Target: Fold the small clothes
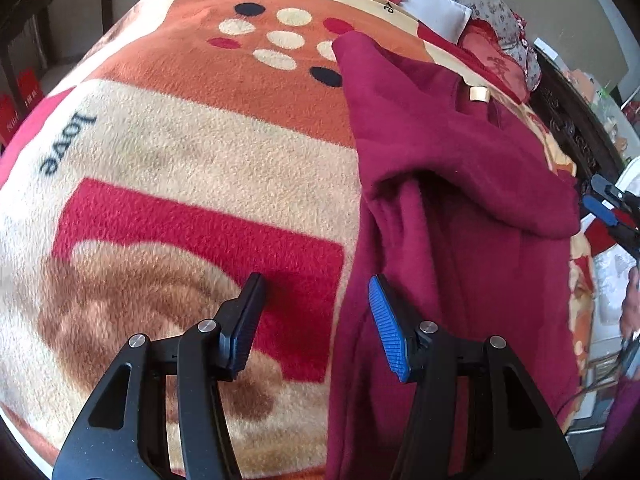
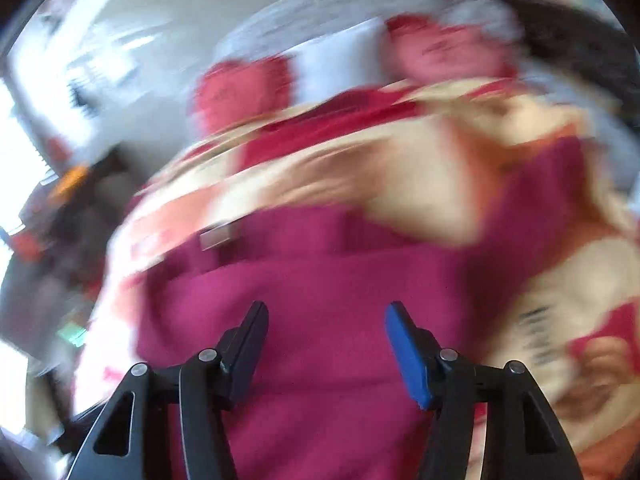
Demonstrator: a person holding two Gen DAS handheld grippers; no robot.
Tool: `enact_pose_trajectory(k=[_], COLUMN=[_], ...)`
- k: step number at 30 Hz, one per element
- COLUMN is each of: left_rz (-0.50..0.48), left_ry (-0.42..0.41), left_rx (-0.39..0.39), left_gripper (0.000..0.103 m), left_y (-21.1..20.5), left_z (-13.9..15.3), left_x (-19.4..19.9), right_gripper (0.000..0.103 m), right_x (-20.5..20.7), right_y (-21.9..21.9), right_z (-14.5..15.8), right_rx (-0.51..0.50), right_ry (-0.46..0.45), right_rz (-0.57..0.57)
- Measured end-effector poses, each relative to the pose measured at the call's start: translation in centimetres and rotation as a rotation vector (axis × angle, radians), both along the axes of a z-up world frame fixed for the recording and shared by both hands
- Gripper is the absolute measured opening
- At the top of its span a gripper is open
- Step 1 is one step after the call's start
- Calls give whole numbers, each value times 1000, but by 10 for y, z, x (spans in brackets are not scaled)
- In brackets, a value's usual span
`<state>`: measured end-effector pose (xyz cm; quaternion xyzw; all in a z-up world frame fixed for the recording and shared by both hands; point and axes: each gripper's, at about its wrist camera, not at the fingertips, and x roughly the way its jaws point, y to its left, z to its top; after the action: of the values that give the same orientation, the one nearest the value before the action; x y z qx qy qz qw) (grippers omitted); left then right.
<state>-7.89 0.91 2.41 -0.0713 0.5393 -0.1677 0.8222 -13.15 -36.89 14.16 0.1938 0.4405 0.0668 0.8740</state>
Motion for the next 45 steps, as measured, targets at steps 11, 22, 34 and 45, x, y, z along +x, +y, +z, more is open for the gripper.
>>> enact_pose_trajectory(k=[11,22,34,45], left_rz=[-74,-21,50,16], left_ry=[-33,-22,-61,-131], left_rx=[50,12,-8,6], left_gripper=[53,53,53,53], left_y=[7,36,50,-2], left_z=[12,7,25,46], left_x=[-43,-40,-29,9], right_gripper=[56,33,32,41], right_x=[48,109,126,37], right_y=[230,240,248,99], right_z=[-39,-87,-99,-20], right_rx=[35,14,157,-19], right_ry=[76,115,169,6], right_rz=[493,348,415,195])
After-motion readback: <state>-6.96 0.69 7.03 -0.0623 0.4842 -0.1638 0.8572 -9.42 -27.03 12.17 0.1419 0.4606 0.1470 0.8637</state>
